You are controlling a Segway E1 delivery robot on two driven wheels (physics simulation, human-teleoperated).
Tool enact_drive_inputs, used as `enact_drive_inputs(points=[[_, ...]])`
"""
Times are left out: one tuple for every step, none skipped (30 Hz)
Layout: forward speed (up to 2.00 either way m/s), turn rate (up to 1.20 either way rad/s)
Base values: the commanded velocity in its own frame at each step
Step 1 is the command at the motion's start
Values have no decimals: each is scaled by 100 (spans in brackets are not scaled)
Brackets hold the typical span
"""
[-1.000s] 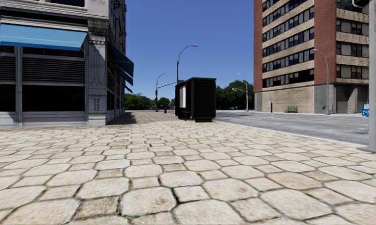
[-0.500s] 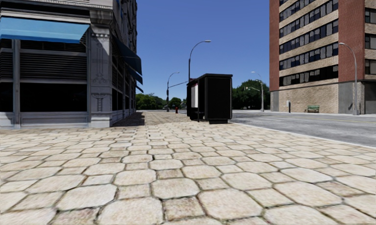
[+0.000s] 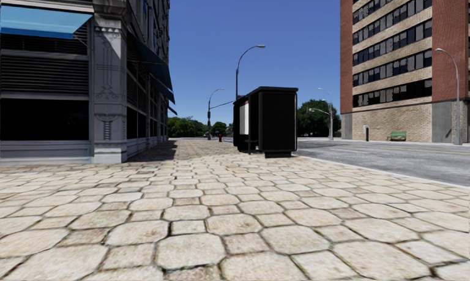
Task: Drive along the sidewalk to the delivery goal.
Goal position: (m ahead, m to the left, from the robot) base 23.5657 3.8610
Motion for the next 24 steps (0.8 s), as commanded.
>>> enact_drive_inputs(points=[[200,28],[200,28],[200,34],[200,36],[200,43],[200,43],[200,43],[200,43],[200,43],[200,43],[200,43],[200,43],[200,43],[200,43],[200,43],[200,43],[200,43],[200,42],[200,28],[200,28],[200,0],[200,0],[200,0],[200,0]])
